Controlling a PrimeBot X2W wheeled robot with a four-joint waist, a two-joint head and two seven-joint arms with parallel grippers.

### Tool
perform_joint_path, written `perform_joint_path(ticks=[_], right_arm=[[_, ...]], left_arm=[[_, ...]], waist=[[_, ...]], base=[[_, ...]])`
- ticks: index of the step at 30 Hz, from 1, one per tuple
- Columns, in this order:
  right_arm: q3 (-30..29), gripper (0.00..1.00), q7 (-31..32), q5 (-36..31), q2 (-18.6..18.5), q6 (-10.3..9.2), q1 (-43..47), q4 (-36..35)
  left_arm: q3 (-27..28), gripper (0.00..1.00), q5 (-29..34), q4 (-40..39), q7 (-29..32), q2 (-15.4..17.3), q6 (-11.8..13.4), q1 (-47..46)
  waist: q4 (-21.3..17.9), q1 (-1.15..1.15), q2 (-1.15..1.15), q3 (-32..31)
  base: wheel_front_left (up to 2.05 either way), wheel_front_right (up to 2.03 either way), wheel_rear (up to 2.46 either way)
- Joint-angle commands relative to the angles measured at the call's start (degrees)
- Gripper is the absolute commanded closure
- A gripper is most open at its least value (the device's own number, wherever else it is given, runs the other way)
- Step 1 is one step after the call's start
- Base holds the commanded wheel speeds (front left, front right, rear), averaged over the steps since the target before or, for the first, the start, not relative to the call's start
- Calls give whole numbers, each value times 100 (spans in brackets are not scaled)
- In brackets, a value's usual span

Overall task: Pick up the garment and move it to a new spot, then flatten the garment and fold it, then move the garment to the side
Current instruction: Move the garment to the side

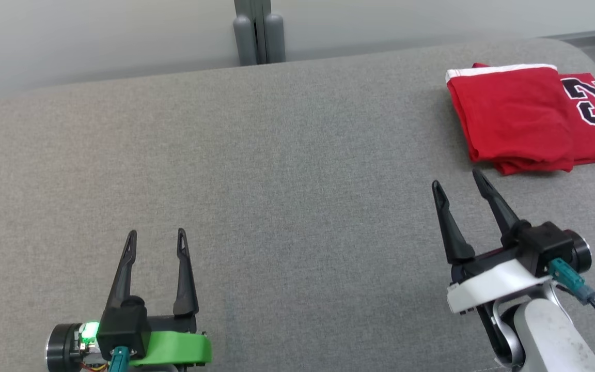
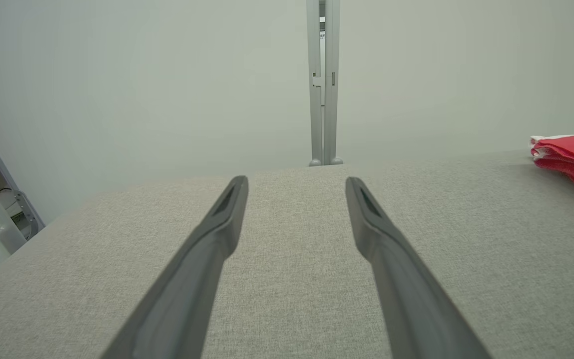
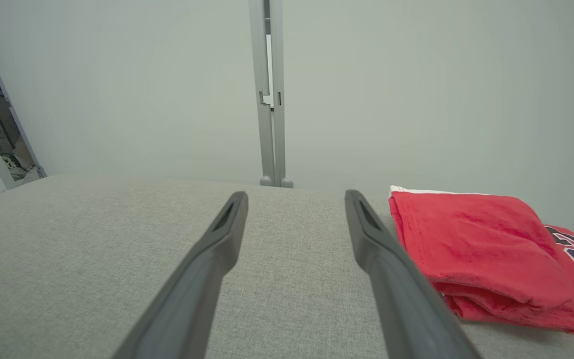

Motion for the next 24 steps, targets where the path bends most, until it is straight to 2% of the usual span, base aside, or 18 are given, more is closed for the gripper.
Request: perform_joint_path(ticks=[1, 5, 13, 24], right_arm=[[-63, 0, -16, -72, 69, -10, 198, -122], [-205, 0, -15, -86, 274, -10, 670, -348], [-179, 0, -15, -24, 377, -10, 1060, -414], [-201, 0, -15, 13, 410, -10, 1094, -379]], left_arm=[[62, 0, -58, -47, 0, 7, -40, 152], [198, 0, -242, -191, 0, -3, -198, 423], [385, 0, -406, -302, 0, -10, -453, 801], [433, 0, -431, -166, 0, -10, -498, 747]], waist=[[9, 0, 0, -447], [40, 0, 0, -595], [93, 0, 0, -720], [150, 0, 0, -750]], base=[[0, 0, 0], [0, 0, 0], [0, 0, 0], [0, 0, 0]])
